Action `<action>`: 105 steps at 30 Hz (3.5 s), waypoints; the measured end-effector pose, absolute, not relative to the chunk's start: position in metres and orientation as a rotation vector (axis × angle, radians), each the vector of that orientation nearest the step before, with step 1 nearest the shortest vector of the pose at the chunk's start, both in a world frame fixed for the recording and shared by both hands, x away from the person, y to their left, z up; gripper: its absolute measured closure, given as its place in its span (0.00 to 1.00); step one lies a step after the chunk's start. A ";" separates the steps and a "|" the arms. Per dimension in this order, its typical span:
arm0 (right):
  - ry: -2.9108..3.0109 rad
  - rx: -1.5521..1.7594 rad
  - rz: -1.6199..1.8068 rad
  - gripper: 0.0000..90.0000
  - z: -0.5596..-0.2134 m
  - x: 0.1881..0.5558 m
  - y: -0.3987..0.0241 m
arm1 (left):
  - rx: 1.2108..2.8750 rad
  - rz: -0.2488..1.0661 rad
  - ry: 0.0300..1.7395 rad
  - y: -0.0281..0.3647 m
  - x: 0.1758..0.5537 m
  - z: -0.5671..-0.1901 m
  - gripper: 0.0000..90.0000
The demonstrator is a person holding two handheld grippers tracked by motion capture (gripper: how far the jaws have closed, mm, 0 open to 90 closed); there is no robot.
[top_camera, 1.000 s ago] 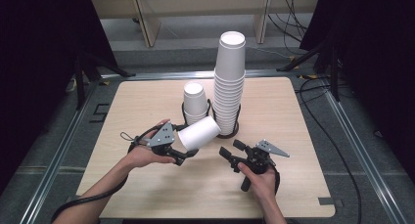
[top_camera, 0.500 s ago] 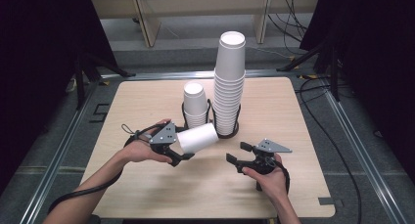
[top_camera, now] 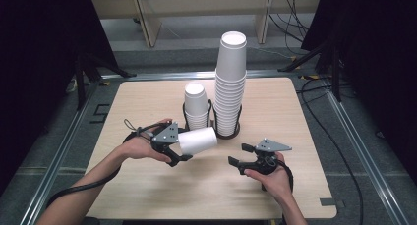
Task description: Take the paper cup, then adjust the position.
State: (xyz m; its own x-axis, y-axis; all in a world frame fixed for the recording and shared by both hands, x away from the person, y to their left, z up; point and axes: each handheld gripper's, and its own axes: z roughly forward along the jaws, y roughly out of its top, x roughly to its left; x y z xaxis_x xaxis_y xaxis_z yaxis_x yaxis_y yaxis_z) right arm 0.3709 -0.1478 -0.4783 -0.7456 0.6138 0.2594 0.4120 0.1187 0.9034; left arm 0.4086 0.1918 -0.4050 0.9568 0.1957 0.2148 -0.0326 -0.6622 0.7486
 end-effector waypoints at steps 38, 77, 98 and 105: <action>2.365 0.908 1.622 0.22 -0.476 0.382 -0.137 | 2.454 0.360 0.049 0.191 0.411 -0.388 0.15; 2.455 0.830 1.427 0.26 -0.459 0.382 -0.135 | 2.579 0.287 0.005 0.171 0.414 -0.383 0.15; 2.500 0.737 1.393 0.26 -0.455 0.380 -0.125 | 2.705 0.195 -0.038 0.166 0.415 -0.383 0.15; 2.527 0.715 1.378 0.26 -0.451 0.380 -0.119 | 2.746 0.176 -0.057 0.163 0.416 -0.384 0.15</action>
